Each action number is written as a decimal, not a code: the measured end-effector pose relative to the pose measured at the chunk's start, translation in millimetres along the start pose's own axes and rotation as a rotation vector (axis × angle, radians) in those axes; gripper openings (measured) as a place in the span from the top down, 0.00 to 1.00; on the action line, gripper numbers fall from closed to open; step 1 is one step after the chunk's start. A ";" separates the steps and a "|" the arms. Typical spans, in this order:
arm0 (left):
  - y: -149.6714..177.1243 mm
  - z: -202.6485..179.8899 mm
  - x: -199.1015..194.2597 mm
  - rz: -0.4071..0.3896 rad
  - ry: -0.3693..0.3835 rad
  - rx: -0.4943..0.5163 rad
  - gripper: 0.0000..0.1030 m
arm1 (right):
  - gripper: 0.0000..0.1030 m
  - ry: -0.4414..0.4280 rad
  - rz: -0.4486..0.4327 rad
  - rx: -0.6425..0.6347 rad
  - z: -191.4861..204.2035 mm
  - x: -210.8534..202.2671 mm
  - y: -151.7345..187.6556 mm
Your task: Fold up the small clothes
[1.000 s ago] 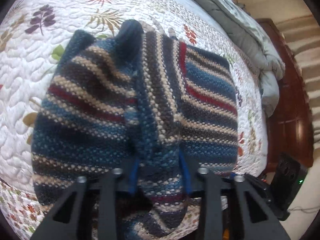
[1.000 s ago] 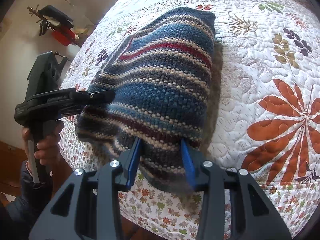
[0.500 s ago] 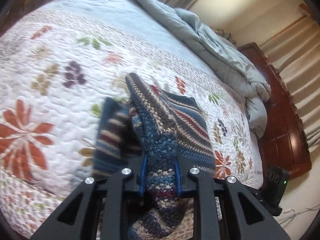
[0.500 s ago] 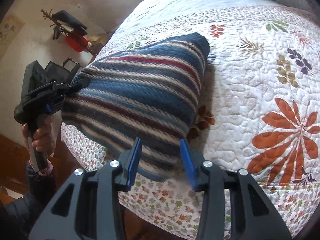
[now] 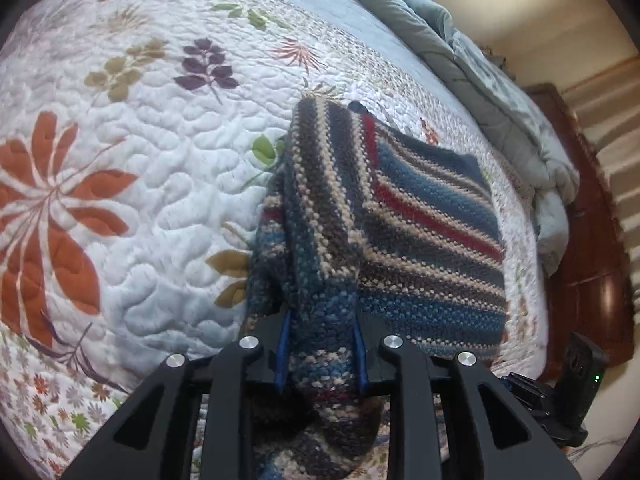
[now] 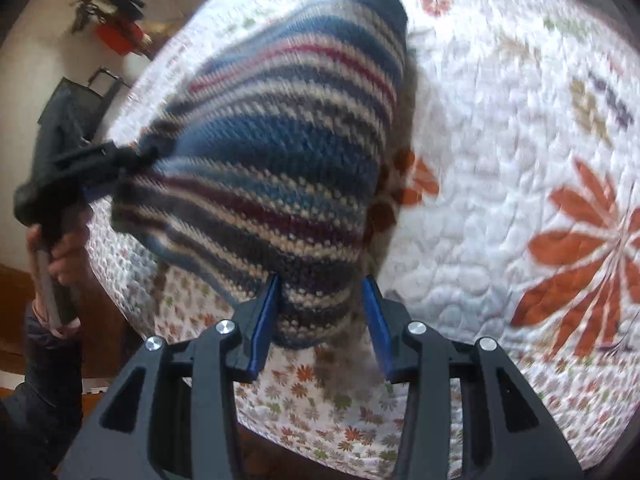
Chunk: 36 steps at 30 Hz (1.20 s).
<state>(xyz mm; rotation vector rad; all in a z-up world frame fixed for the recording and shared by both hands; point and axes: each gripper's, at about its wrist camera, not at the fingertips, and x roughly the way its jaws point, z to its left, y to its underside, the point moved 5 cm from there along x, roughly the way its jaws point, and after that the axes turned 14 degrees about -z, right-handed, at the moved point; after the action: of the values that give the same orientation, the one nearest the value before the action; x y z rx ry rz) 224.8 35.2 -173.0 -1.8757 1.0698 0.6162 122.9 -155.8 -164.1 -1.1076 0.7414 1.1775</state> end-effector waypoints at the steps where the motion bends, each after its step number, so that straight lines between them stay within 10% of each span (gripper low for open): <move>1: 0.3 -1.8 1.4 0.002 -0.010 0.016 0.74 | 0.59 0.005 0.016 0.007 -1.4 4.0 3.9; 11: -5.8 -19.3 -27.2 -0.053 -0.114 0.137 0.65 | 0.57 -0.017 -0.008 -0.012 -7.6 -8.1 -6.3; 18: -57.0 -45.5 -31.1 -0.109 -0.100 0.203 0.48 | 0.50 -0.069 -0.153 -0.005 -13.0 -45.6 -95.2; 27: -91.3 -40.9 46.0 -0.017 -0.191 0.215 0.47 | 0.50 0.020 -0.087 0.010 -44.9 23.0 -167.8; 36: -85.7 -24.9 64.2 -0.006 -0.194 0.251 0.30 | 0.44 -0.097 -0.033 0.140 -64.3 61.2 -183.7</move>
<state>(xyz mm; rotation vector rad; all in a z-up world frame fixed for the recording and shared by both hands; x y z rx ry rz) 331.2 7.9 -170.6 -1.5688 0.9664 0.6166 321.2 -196.6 -189.5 -0.9373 0.7166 1.1258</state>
